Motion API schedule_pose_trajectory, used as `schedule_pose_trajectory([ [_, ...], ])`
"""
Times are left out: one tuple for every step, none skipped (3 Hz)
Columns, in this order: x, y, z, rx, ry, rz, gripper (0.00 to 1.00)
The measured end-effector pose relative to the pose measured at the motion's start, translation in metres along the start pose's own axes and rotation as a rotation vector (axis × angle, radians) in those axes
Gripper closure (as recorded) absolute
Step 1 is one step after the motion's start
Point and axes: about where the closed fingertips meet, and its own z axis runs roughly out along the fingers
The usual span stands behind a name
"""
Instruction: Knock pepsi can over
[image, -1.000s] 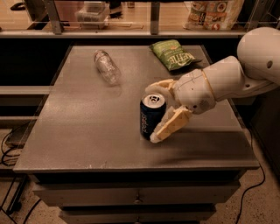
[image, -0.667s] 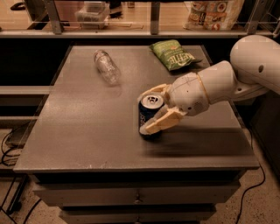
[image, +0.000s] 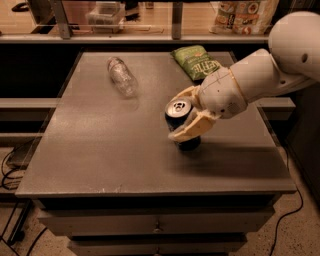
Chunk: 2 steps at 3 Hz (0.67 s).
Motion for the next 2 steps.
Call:
schedule_pose_trajectory([
  [0.005, -0.019, -0.026, 0.042, 0.198, -0.061, 1.0],
  [0.012, -0.033, -0.03, 0.057, 0.388, -0.109, 0.84],
])
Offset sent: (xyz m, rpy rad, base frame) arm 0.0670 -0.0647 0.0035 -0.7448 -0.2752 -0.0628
